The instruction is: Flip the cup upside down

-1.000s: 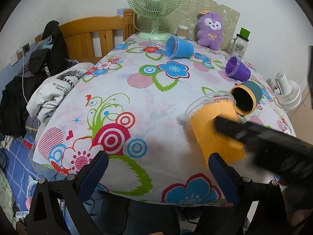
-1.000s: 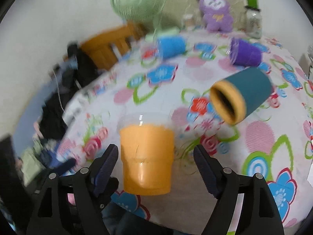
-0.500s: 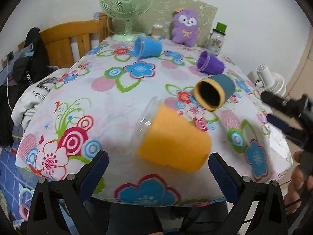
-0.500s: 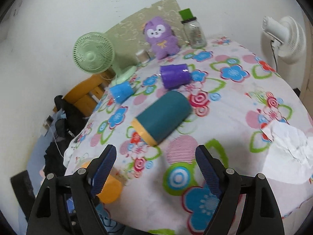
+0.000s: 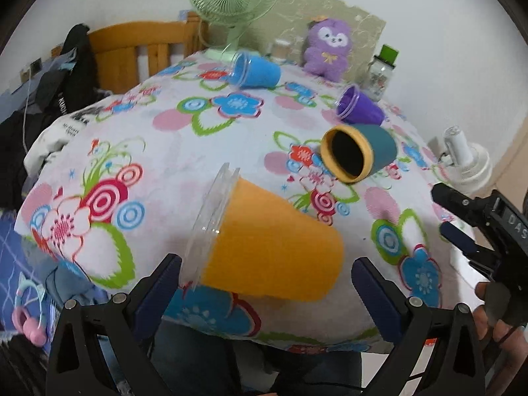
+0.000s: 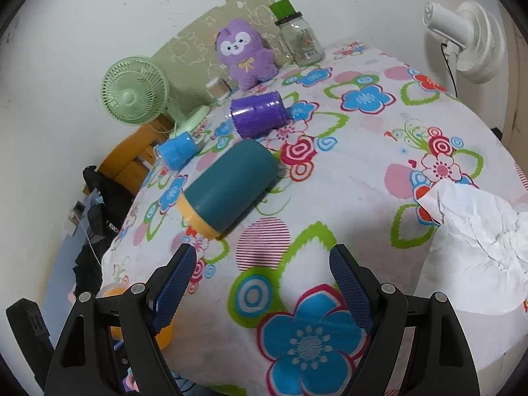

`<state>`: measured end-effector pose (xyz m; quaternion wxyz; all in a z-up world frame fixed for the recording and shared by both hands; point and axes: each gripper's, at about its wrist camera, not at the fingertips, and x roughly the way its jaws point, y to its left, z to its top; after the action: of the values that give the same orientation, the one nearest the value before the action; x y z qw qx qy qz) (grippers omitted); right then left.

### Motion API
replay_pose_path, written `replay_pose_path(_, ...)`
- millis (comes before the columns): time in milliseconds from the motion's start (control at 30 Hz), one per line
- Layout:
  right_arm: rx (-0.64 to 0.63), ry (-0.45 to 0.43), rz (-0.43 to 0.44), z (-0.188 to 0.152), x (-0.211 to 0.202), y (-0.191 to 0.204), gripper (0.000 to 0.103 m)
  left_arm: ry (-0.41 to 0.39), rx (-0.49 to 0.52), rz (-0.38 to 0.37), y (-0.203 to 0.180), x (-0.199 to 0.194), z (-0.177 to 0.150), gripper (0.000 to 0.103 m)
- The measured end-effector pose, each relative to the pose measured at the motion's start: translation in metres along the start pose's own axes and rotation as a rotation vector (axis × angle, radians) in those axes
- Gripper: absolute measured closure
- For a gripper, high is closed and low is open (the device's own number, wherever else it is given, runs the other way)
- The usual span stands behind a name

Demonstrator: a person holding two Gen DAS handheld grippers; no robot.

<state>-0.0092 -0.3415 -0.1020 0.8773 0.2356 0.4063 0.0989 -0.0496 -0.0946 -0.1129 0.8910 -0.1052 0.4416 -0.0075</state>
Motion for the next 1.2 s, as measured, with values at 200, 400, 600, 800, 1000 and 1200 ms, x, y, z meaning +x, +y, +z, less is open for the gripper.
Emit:
replay_pose_path(200,0.033,-0.009,0.002,0.003,0.0,-0.014,0.018,0.01,-0.04,0.076,0.016,0.011,0.004,0.0)
replay_pose_path(400,0.04,-0.005,0.005,0.003,0.002,-0.016,0.018,-0.015,0.017,0.101,0.031,0.007,0.016,0.0)
replay_pose_path(600,0.031,-0.008,0.01,0.004,0.003,-0.01,0.018,0.014,0.019,0.183,0.054,-0.002,0.024,0.0)
replay_pose_path(800,0.021,0.002,0.023,0.004,0.008,-0.001,0.018,0.018,0.006,0.18,0.063,-0.005,0.016,0.006)
replay_pose_path(1000,-0.001,-0.003,0.024,0.005,0.005,0.007,0.018,0.009,0.02,0.131,0.059,-0.003,0.017,0.013)
replay_pose_path(1200,0.001,-0.011,0.012,0.004,0.001,0.006,0.018,-0.05,0.15,0.073,0.039,-0.009,0.026,0.013)
